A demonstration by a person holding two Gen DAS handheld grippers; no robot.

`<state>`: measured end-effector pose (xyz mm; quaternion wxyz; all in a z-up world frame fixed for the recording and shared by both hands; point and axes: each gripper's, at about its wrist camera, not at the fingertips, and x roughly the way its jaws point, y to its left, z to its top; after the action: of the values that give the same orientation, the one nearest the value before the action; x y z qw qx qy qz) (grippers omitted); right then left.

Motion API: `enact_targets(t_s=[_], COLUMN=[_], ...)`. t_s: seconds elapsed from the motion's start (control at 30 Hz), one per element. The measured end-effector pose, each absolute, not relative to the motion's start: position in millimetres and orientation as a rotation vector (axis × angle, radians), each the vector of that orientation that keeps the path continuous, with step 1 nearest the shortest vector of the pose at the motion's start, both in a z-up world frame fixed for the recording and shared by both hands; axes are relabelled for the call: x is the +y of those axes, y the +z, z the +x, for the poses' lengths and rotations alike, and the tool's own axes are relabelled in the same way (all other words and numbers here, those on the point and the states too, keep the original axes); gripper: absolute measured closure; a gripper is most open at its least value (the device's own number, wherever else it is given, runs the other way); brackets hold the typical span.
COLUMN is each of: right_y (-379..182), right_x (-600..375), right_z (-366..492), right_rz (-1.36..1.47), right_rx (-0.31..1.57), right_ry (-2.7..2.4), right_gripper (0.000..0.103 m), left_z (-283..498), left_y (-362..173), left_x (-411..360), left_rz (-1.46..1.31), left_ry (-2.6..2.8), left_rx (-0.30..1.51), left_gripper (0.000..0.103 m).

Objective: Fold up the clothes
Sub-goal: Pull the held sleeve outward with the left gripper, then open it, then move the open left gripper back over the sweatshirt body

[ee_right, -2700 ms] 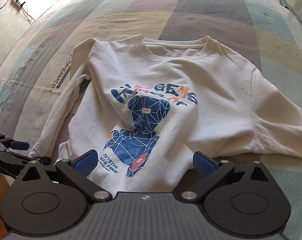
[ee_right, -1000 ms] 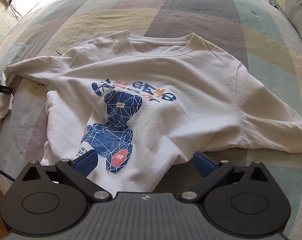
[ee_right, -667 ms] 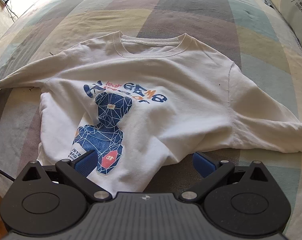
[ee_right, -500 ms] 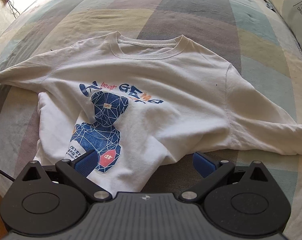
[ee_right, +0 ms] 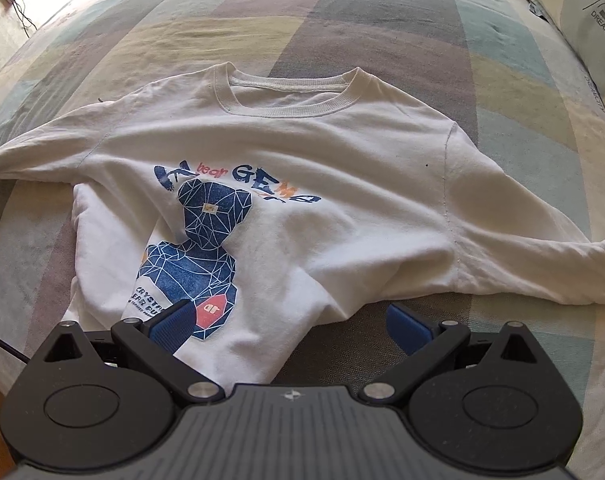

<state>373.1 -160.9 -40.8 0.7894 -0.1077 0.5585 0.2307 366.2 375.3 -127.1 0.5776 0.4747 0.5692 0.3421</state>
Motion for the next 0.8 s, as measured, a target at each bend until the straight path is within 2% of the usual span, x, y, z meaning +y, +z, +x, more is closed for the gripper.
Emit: enact_targets(t_s=[0.2,0.53,0.8], right_y=[-44,-40,-40], right_x=[-169,-147,-133], right_z=[375,374,374], right_rz=[-0.219,-0.208,-0.228], right_rx=[1.222,1.203,1.199], right_ry=[0.474,0.530,0.559], right_gripper=[0.000,0.000,0.000], left_z=[367,388,416], left_y=[-100,-55,-63], left_x=[406,345,240], left_rz=[1.012,0.455,-0.003], left_ry=[0.920,0.589,0.157], left_rx=[1.333,1.221,1.199], left_gripper=[0.022,0.022,0.023])
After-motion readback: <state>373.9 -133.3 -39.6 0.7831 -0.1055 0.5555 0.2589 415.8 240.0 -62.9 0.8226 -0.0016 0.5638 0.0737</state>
